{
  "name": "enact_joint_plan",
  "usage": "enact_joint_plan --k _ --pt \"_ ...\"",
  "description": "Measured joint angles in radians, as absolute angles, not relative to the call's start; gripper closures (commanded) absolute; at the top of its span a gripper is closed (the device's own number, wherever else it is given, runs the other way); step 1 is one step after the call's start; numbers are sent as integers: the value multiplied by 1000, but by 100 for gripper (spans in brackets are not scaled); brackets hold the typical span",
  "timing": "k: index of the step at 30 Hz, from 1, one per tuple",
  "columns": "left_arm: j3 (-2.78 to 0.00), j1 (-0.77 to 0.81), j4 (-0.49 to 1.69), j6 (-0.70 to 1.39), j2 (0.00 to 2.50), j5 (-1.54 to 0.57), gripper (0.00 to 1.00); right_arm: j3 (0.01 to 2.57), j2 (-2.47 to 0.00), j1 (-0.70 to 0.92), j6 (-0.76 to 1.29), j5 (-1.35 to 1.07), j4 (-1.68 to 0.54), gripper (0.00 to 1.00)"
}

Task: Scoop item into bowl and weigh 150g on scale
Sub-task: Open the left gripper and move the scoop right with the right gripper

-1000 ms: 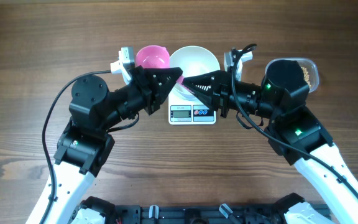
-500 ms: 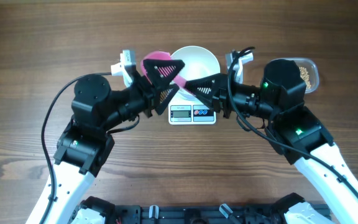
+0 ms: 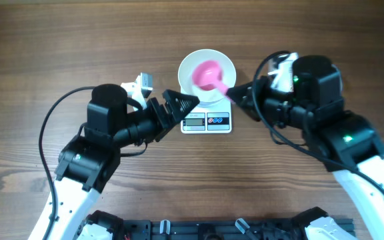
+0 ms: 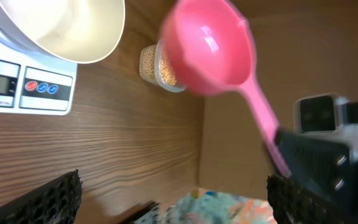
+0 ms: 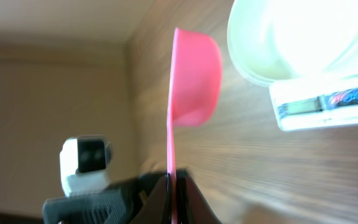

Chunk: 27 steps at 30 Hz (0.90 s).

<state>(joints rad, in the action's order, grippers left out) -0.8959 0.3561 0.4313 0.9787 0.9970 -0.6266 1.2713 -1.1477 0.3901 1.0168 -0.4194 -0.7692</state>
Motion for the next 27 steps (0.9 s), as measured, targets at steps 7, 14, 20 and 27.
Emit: enact_joint_plan --k 7,14,20,27 --pt "-897 356 585 814 947 -627 0 1372 -1146 379 849 -149 -1011 96" --pt "-897 356 729 770 950 -595 0 1372 -1147 378 756 62 -1144 96" --pt "-897 356 765 762 950 -562 0 1372 -1146 379 731 103 -1205 96" --pt "-897 356 767 760 951 -552 4 1372 -1146 378 691 109 -1234 96"
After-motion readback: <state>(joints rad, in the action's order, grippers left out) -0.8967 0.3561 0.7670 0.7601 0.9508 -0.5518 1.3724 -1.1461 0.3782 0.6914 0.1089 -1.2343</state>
